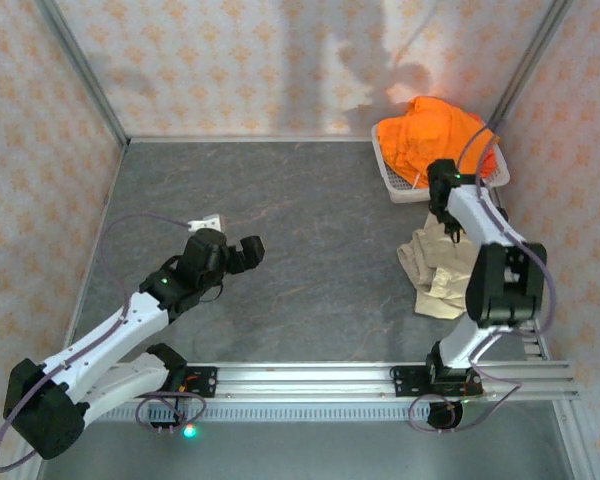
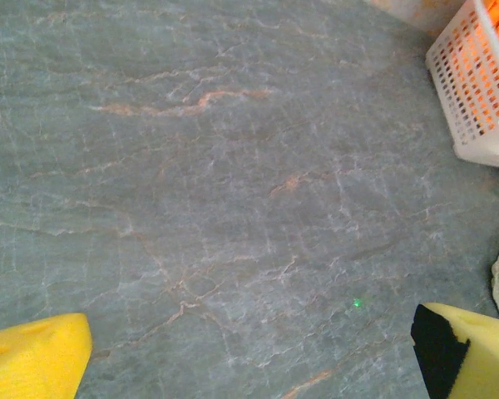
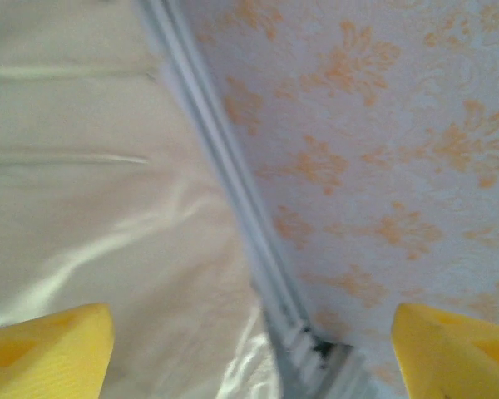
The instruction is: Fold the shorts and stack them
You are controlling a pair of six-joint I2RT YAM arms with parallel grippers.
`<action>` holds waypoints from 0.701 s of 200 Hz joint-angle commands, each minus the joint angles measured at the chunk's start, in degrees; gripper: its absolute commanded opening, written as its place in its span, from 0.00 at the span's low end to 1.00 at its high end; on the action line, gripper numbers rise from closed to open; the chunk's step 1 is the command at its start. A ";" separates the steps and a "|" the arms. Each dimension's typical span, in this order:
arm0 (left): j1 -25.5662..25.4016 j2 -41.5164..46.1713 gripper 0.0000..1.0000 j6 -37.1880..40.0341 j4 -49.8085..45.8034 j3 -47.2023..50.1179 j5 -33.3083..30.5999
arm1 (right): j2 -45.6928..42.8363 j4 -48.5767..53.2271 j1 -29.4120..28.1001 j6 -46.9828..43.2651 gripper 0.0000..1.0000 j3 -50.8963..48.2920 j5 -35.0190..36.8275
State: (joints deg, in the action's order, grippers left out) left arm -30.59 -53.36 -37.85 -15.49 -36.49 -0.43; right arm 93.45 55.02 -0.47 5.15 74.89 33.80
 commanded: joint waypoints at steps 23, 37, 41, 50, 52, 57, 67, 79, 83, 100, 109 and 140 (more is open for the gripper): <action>0.79 0.42 1.00 -0.28 2.80 1.07 1.69 | -9.47 -9.35 -3.73 6.56 0.99 8.17 -26.75; 0.88 0.54 1.00 -0.30 3.15 1.07 2.66 | -5.75 -9.22 -4.92 7.36 0.99 14.02 -28.19; 0.88 0.67 1.00 -0.34 3.16 1.15 2.81 | -4.14 -8.48 -5.32 7.41 0.99 16.12 -28.06; 0.86 0.97 1.00 -0.39 3.33 1.16 3.18 | -0.25 -6.65 -6.12 7.38 0.99 21.13 -26.77; 0.85 1.04 1.00 -0.39 3.33 1.20 3.27 | 0.67 -6.28 -6.32 7.41 0.99 22.37 -26.46; 0.96 1.30 1.00 -0.46 3.36 1.24 3.41 | 2.98 -5.32 -6.69 7.42 0.99 25.18 -25.90; 1.03 1.88 1.00 -0.65 3.93 1.55 4.01 | 7.42 -4.07 -7.13 7.38 0.99 30.39 -25.33; 1.28 2.45 1.00 -0.63 5.25 2.10 5.70 | 12.71 -3.07 -7.23 7.50 0.99 36.22 -24.93; 1.38 2.54 1.00 -0.63 5.55 2.21 6.13 | 14.53 -2.77 -7.33 7.59 0.99 38.10 -24.88; 1.49 2.74 1.00 -0.52 5.67 2.22 7.22 | 22.06 -1.15 -7.19 6.92 0.97 46.34 -23.14; 1.50 2.74 1.00 -0.18 5.40 2.14 7.59 | 26.03 -0.21 -7.26 6.30 0.93 50.77 -21.73; 1.49 3.00 1.00 0.40 4.00 2.13 6.96 | 38.31 2.01 -7.09 4.53 0.83 62.94 -19.13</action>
State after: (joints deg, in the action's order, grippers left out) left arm -29.56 -51.35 -38.02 -11.92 -35.07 6.02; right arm 125.58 52.75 -7.84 10.96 130.19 10.59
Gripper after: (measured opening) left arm 0.998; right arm 0.862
